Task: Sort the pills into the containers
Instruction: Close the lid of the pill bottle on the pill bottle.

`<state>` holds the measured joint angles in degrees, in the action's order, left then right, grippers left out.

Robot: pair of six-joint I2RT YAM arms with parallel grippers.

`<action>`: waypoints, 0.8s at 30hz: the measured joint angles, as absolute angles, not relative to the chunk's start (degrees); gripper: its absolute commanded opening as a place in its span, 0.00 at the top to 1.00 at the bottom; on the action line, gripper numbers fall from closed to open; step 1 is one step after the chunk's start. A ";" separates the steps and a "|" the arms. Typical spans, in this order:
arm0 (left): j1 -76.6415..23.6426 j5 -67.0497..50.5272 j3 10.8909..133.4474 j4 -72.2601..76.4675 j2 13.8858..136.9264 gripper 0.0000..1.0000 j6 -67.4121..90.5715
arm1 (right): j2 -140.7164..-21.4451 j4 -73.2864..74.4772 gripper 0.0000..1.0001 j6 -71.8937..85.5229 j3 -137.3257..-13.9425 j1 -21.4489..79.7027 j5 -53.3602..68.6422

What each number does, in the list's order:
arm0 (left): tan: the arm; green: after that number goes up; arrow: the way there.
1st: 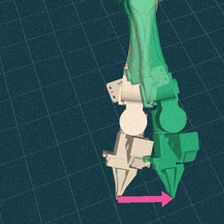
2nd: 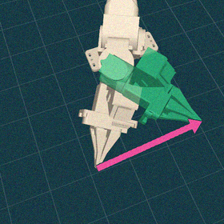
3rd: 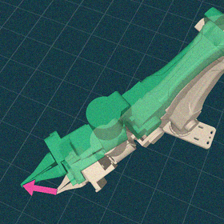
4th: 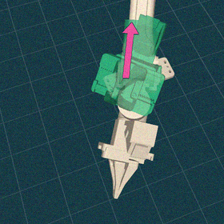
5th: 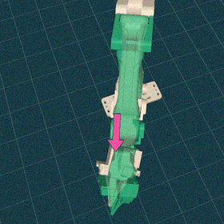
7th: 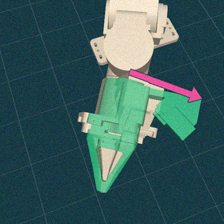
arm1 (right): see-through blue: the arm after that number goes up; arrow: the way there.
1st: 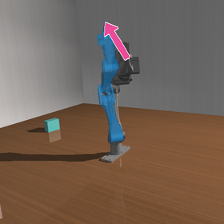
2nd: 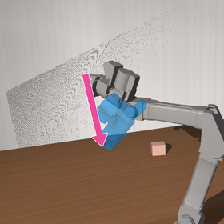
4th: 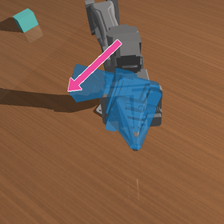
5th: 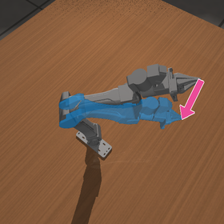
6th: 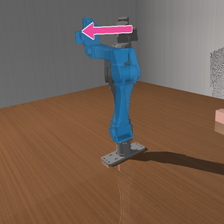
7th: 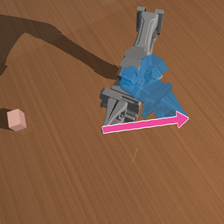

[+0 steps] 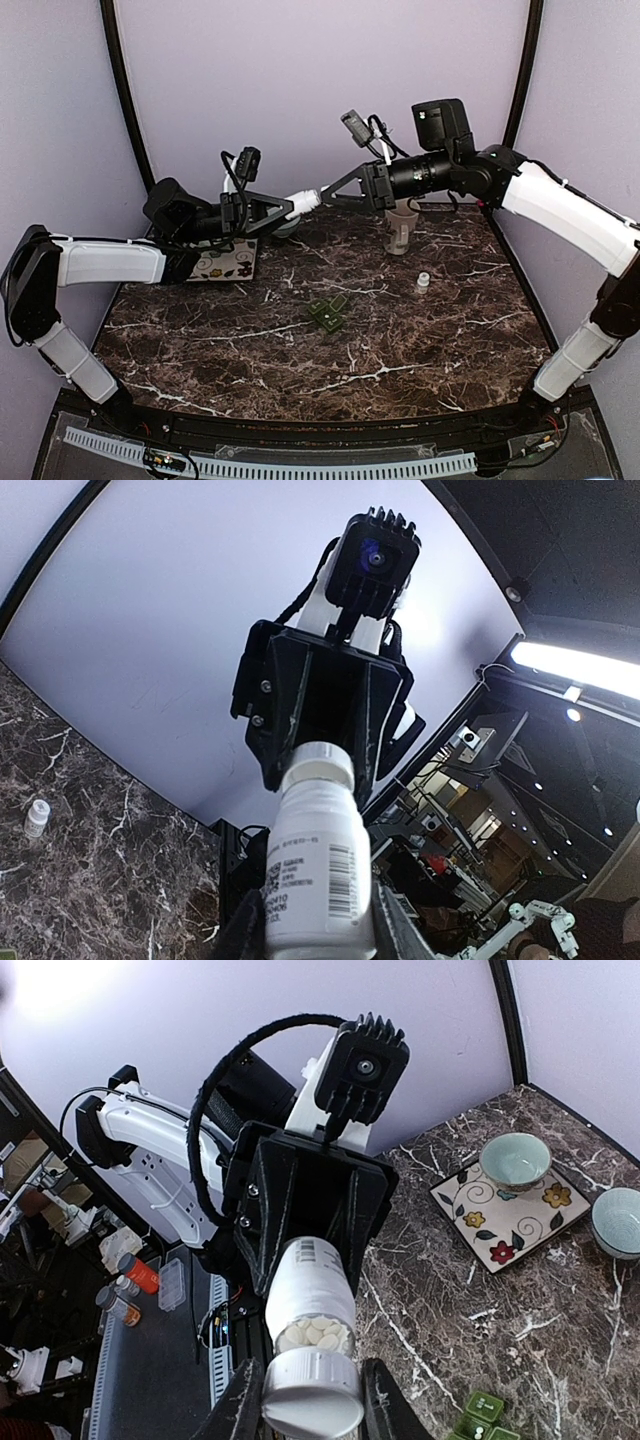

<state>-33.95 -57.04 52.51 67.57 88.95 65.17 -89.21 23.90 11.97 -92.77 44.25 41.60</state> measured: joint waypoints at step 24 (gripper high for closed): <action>-33.91 -58.24 54.41 68.69 91.07 1.00 66.46 | -90.50 23.75 1.00 11.86 -93.54 44.25 42.68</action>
<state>-33.91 -58.24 54.41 68.69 91.07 66.46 -90.50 23.75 11.86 -93.54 44.25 42.68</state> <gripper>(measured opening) 0.302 0.263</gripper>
